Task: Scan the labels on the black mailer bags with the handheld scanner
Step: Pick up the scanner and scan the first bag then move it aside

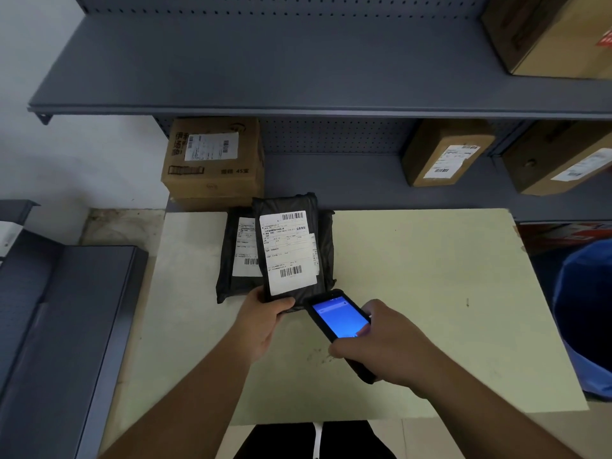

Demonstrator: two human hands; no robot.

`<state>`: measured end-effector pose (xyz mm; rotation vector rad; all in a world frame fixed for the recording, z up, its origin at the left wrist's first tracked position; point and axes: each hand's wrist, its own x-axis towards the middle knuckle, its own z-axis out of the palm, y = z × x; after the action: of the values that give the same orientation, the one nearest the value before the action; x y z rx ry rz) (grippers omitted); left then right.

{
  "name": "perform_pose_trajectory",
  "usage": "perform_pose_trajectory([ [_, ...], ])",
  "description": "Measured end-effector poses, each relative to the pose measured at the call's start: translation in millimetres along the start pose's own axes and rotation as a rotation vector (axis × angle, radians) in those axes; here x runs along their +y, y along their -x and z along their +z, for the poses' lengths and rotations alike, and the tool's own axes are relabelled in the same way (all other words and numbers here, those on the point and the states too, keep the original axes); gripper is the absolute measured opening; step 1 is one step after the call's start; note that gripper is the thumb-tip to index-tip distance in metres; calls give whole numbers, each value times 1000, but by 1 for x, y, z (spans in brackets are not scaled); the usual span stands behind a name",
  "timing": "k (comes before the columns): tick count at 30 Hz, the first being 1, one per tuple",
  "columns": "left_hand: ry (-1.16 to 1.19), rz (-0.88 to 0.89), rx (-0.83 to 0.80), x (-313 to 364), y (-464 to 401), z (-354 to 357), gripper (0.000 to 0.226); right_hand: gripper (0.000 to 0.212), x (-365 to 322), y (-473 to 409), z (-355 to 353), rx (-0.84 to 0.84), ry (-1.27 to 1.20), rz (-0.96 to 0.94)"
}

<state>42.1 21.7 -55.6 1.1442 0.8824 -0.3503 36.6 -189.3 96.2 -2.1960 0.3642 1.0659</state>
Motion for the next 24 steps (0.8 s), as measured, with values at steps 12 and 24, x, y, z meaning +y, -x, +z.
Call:
perform_pose_trajectory([
  [12,-16,23,22,-13,10,-2,40,55,-6,5,-2,-29,36,7],
  [24,-37,1,12,-23,0,-9,58,60,-5,3,1,-19,61,-12],
])
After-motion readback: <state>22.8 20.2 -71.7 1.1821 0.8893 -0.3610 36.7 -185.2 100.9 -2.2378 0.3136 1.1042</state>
